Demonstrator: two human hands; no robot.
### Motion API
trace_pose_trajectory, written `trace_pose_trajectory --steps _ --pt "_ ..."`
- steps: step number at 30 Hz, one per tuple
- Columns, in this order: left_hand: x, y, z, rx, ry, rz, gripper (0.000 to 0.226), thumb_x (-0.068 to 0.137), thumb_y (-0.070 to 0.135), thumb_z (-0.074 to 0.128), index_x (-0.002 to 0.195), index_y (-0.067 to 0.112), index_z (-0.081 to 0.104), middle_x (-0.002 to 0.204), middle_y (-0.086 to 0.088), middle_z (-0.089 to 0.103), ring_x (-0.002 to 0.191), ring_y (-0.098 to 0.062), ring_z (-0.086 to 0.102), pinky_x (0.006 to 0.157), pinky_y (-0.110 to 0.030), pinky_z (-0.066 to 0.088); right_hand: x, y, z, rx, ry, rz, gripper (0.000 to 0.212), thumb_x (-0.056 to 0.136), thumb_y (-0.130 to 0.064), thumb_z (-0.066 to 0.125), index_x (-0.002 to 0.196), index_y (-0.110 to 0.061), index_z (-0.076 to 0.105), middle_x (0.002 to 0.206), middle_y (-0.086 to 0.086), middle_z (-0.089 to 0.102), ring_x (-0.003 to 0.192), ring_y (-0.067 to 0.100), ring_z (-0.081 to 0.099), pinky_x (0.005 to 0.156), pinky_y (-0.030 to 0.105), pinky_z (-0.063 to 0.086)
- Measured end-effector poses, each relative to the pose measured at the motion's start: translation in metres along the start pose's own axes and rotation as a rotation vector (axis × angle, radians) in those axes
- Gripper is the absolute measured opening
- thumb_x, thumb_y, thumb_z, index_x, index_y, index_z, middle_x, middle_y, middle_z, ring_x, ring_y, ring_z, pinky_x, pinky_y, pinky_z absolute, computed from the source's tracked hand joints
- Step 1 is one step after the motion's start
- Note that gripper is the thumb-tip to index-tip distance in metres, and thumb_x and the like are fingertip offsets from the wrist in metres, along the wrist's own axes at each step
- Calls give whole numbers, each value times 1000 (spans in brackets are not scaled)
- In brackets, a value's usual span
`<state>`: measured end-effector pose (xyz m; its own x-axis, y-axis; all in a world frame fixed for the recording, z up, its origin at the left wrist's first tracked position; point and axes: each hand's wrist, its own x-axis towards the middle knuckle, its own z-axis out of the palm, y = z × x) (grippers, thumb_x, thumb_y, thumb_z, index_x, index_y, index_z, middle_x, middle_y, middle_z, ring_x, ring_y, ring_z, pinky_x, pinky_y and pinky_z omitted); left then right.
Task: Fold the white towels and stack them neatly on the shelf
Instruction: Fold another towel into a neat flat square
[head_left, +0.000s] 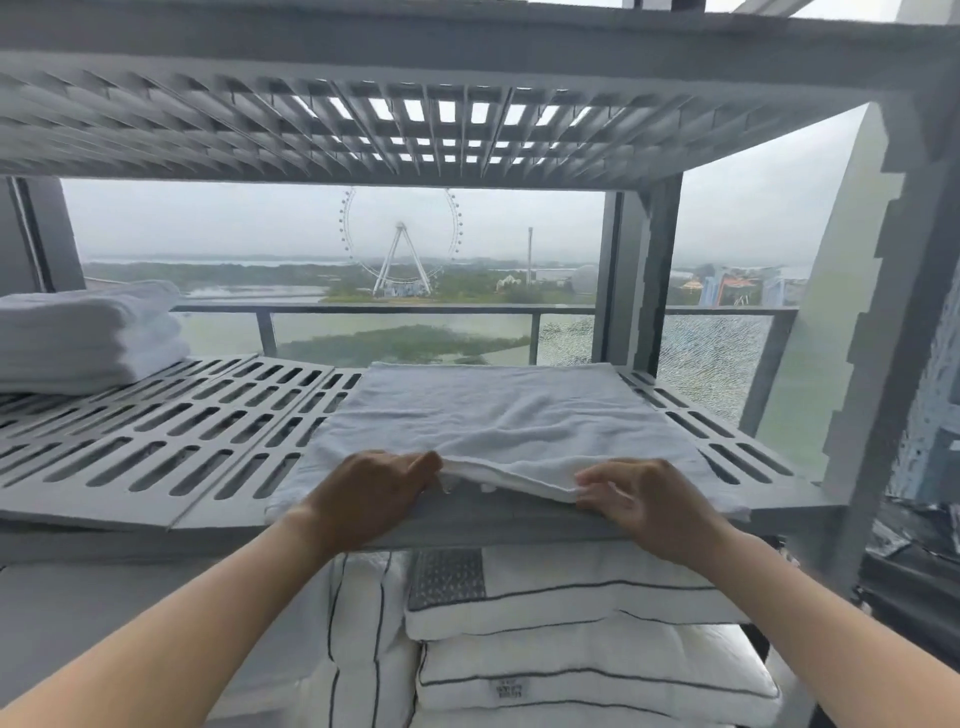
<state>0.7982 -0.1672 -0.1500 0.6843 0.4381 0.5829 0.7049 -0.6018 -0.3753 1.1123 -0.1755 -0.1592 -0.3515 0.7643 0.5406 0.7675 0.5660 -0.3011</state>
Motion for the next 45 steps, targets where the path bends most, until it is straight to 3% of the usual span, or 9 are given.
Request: trace_pose_trajectory --steps 4,10,15,21,25,30,33,37,45 --pt "0 3 -2 25 -31 -41 35 80 12 67 91 14 34 56 -1 60 38 -21 56 32 -28 41 8 -13 6 -110 -61 -32 37 76 -40 67 111 -27 65 112 -16 64 98 8 60 83 25 48" --pt "-9 1 -7 -82 -200 -161 37 90 21 48 126 20 40 93 -4 68 73 -25 67 59 -36 53 3 -12 9 -223 -206 -110 41 72 -12 55 112 -21 56 112 -7 52 104 13 49 80 17 39" --pt "-15 -8 -14 -214 -332 -245 36 82 6 48 113 19 60 108 2 63 94 -19 62 79 -29 49 -2 1 -6 -253 -194 -66 46 67 10 43 103 -17 54 102 -4 53 99 17 49 78 24 42" --pt "-13 -2 -16 -99 -205 -362 21 81 6 51 97 15 60 93 0 62 86 -24 61 67 -33 48 7 -8 -6 -432 32 -17 31 77 6 40 95 -13 56 95 1 57 92 23 52 71 27 32" --pt "-6 9 -21 144 -60 -303 27 55 1 74 71 15 58 58 1 57 47 -22 57 42 -27 43 15 -12 -3 -557 200 85 14 73 3 49 74 -10 56 76 5 59 77 28 56 70 35 38" --pt "5 -4 -26 264 -52 -231 28 49 -1 70 68 16 58 49 3 54 40 -20 52 50 -29 46 38 1 -2 -670 252 155 18 82 -1 49 67 -10 53 73 5 55 73 27 54 70 37 35" --pt "17 -19 -23 313 -72 -269 26 60 -1 66 78 16 61 58 3 59 49 -21 57 61 -33 48 60 3 1 -677 258 167 23 84 0 44 64 -13 45 71 5 53 70 26 53 67 35 35" --pt "44 -40 -12 303 -88 -420 31 83 5 44 105 23 54 92 0 60 86 -25 59 86 -40 38 88 14 4 -662 240 203 20 77 4 40 69 -13 45 71 4 55 67 24 51 66 33 31" --pt "55 -87 41 133 -72 -416 34 84 7 37 112 19 52 91 -4 64 85 -26 60 79 -35 39 120 55 21 -504 191 134 25 79 2 46 62 -17 43 59 2 50 60 21 42 60 28 28"
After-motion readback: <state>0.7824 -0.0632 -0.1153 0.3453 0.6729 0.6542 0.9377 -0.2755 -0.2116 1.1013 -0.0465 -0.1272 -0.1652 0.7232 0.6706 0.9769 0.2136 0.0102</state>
